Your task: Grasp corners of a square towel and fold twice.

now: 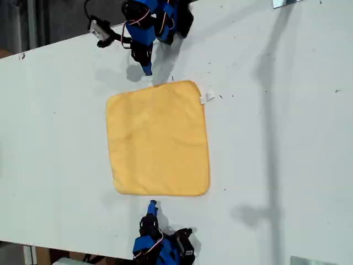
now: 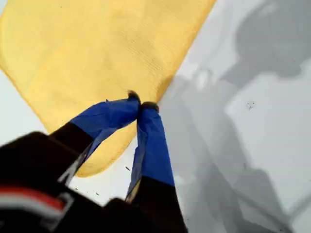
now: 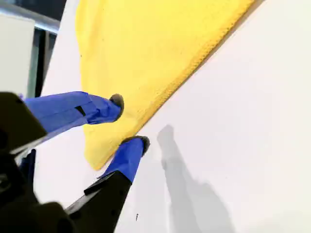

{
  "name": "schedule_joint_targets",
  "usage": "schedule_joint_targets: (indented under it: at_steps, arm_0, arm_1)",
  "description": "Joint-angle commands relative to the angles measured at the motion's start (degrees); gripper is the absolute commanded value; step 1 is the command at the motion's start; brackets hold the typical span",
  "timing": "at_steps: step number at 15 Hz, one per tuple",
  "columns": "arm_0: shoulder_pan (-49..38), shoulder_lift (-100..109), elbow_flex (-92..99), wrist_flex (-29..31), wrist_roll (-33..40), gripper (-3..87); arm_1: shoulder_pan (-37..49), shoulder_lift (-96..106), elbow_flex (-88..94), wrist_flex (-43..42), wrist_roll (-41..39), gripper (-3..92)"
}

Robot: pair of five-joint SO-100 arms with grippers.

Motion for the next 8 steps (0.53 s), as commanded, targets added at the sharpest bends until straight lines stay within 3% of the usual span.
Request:
schedule_joint_targets:
  at_steps: [1,8]
  arm_0:
    - [-5.8,0.6,-2.0,2.3,-16.6,9.2]
    - [-4.0,0.6,-1.1,2.5,-21.8,11.9]
  arm_1:
    - [1.4,-0.1,-4.0,6.4,2.6,6.2]
    - [2.4,-0.1,-3.2,5.7,3.1,5.5]
